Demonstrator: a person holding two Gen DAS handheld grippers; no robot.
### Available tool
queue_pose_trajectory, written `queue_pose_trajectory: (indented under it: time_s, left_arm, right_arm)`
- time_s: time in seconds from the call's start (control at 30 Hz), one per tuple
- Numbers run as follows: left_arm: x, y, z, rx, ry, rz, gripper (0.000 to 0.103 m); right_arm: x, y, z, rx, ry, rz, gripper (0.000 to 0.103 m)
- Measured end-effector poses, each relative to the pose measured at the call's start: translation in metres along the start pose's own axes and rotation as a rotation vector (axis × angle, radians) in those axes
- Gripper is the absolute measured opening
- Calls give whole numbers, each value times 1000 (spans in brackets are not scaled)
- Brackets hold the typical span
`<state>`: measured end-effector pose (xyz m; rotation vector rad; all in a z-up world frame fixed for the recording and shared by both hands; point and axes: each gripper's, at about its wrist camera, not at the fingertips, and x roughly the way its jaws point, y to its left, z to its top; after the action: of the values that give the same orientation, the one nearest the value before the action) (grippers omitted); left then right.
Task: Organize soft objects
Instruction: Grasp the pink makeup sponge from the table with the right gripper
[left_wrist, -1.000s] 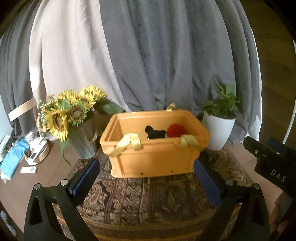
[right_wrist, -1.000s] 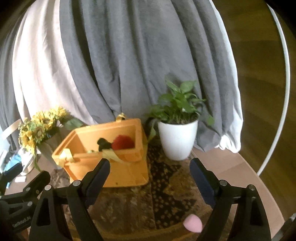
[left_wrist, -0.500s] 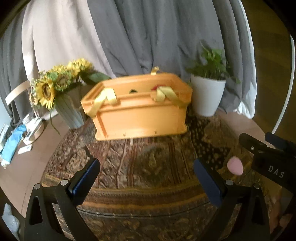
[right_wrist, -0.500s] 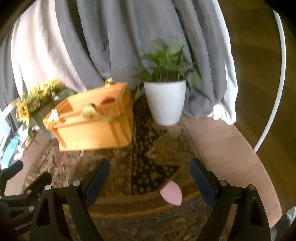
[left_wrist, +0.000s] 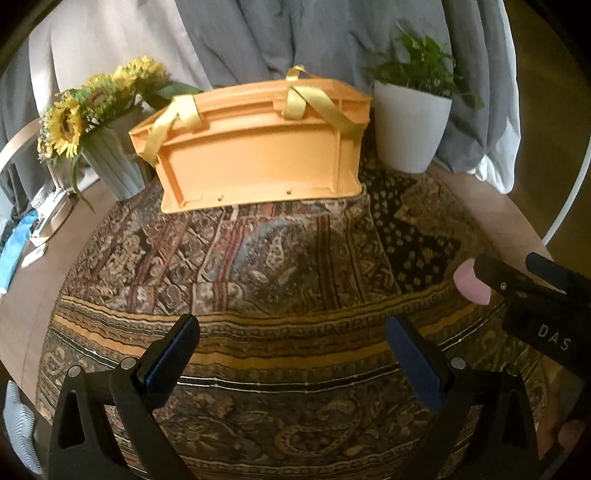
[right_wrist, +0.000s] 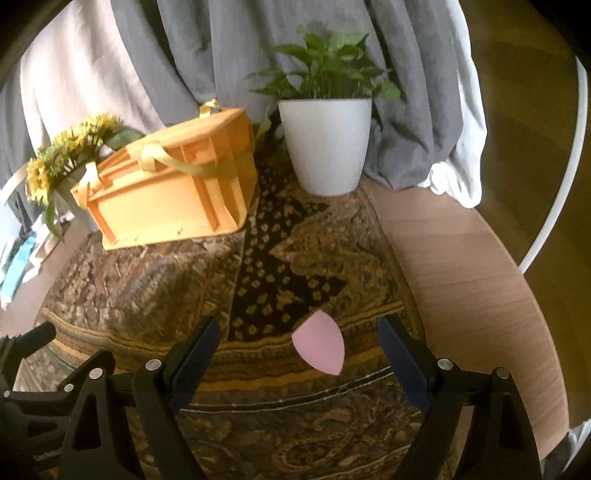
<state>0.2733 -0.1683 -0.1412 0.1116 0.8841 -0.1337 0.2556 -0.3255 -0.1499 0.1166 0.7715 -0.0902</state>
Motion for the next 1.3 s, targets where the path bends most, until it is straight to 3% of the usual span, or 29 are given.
queue_pose_trajectory:
  time_s: [0.2,0.57,0.77,0.9,1.3]
  left_arm:
    - [15,-8,-6,5,50,4,103]
    - [29,-14,-12,12,89,20,103]
    - [32,-14,-14,15,95,27,103]
    - [32,-15,-14,22,95,35,103]
    - [25,-4,-6,11,55,32,103]
  right_arm:
    - [19,-7,-7,-15,40,4,82]
    - [46,-12,-14,-23,102,14,52]
    - [55,-9,-14,-35,120,27,51]
    - [59,-8,-14,-44,128,19,41]
    - [40,-1,-9,-47,84,21,40]
